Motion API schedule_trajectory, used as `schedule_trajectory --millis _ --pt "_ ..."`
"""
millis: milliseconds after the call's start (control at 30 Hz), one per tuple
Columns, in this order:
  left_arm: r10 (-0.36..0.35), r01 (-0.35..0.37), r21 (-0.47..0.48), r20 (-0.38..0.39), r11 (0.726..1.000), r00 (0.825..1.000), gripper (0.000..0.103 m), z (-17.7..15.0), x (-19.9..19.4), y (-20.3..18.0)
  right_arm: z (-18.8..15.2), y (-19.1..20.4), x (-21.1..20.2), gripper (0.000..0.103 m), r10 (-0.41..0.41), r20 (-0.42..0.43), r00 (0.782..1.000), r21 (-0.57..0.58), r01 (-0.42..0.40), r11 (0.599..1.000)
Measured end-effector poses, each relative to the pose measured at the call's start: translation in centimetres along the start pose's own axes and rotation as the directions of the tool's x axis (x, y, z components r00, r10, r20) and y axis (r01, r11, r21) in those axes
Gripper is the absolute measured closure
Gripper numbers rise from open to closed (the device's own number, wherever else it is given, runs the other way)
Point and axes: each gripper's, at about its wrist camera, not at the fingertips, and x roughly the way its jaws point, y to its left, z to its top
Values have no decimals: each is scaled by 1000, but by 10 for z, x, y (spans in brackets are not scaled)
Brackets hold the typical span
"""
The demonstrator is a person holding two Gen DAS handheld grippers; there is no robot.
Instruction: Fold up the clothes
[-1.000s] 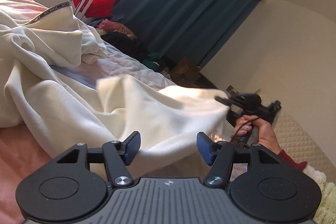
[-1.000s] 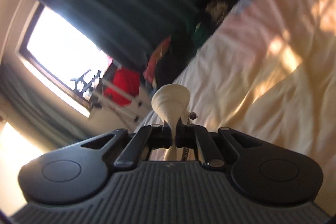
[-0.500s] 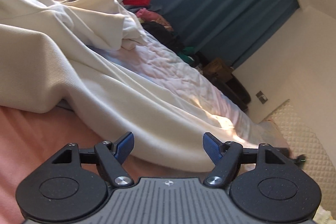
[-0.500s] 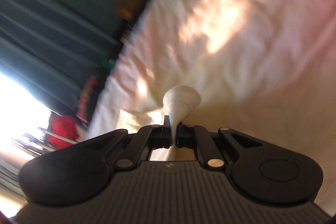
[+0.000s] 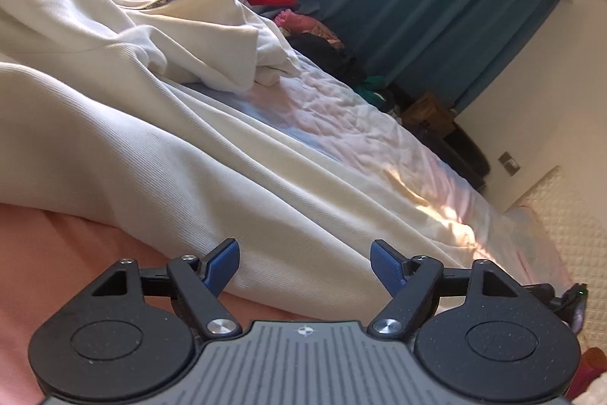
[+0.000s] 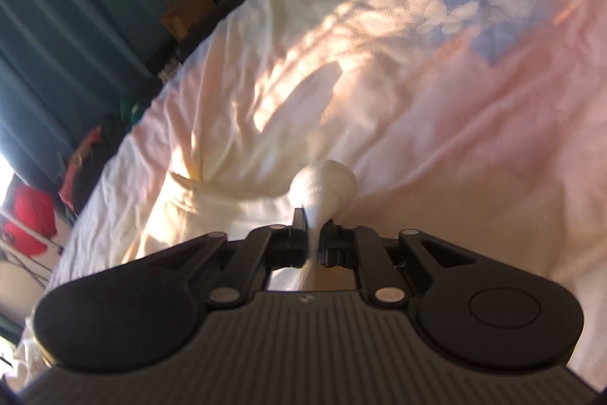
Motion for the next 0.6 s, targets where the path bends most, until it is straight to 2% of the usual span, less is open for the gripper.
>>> schedule_trajectory --millis 33,67,133,200,400,467,533,600 --pt "4 -4 -5 2 1000 1000 24 0 -1 1 -1 -1 -2 66 -10 -8 1000 -4 10 1000" --pt "7 -7 -10 4 1000 1000 24 1 -2 2 0 -1 -6 37 -13 -4 1000 -6 13 1000" --pt "15 -15 -20 5 1000 1000 22 2 -2 3 -2 2 -24 8 -9 31 999 -18 9 1000" --pt "23 -23 -35 5 999 1000 22 4 -1 6 -4 5 -42 11 1 63 998 -34 2 999" --pt "63 -60 -132 25 990 998 21 12 -13 26 -20 41 -85 11 155 77 985 -200 -137 970" --pt "114 -100 -206 54 973 992 21 15 -28 38 -26 54 -91 11 199 60 978 -257 -178 950" --pt "163 -139 -259 71 956 984 21 20 -45 48 -34 66 -90 11 198 41 979 -330 -174 928" --pt "250 -223 -298 56 928 967 20 27 -62 59 -42 77 -86 11 189 16 982 -394 -167 904"
